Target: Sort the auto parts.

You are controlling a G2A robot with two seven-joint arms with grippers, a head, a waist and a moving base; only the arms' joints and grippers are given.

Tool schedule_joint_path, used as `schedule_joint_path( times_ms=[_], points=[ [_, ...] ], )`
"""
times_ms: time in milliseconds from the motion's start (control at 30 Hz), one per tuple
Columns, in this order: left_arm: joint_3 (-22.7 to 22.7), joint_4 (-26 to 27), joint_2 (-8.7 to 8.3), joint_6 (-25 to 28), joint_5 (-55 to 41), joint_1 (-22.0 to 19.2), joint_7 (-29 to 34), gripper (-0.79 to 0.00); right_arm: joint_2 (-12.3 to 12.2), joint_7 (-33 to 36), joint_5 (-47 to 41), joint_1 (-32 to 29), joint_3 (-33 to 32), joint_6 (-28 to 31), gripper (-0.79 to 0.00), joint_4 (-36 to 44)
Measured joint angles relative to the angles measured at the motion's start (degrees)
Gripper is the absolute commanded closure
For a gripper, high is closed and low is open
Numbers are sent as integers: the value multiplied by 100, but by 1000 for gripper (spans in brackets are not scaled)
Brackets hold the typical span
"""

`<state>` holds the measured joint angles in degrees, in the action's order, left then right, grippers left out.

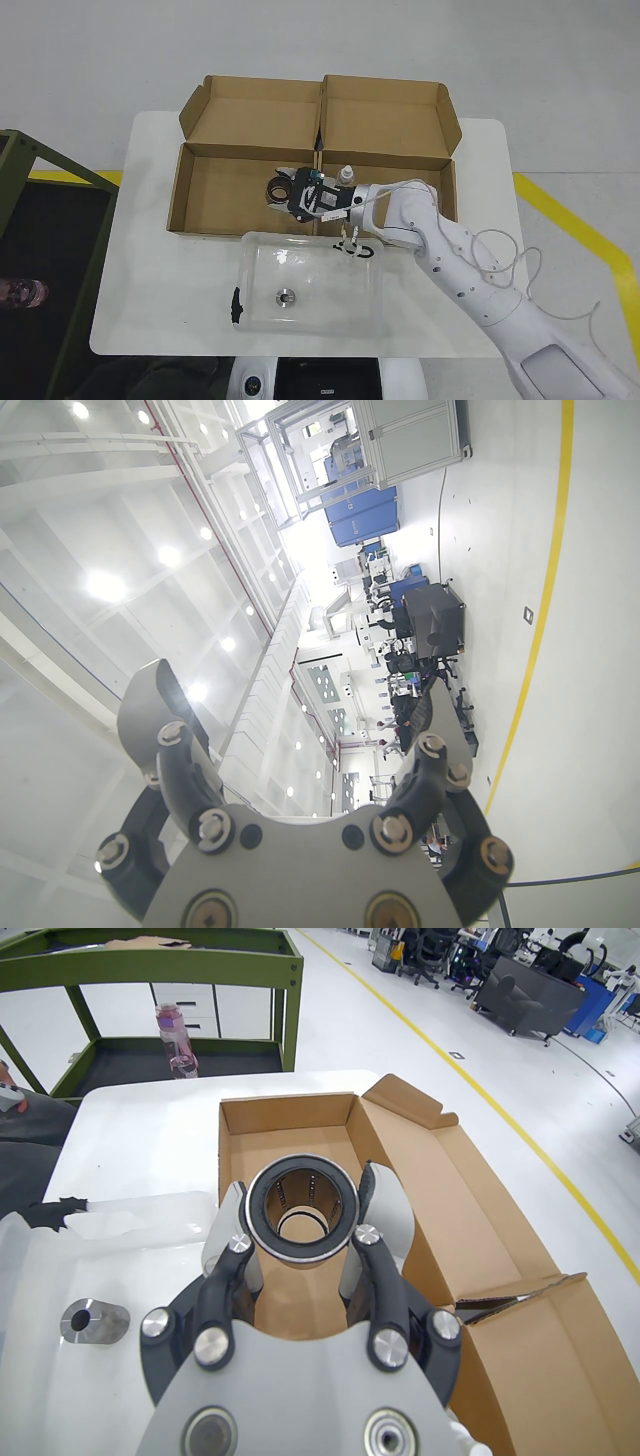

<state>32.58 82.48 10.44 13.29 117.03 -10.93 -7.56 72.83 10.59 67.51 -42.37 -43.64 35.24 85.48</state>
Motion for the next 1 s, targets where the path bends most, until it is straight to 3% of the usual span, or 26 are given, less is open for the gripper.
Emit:
schedule_joint_path(
  times_ms=[667, 767, 1000],
  points=[
    [0, 0, 0, 0, 0, 0, 0, -785, 590, 399, 104, 932, 756, -372, 0, -1683],
    [0, 0, 0, 0, 0, 0, 0, -785, 676, 455, 87, 1018, 824, -458, -65, -1865],
    [0, 0, 0, 0, 0, 0, 0, -785, 854, 568, 170, 1156, 984, -599, -89, -2217]
  ],
)
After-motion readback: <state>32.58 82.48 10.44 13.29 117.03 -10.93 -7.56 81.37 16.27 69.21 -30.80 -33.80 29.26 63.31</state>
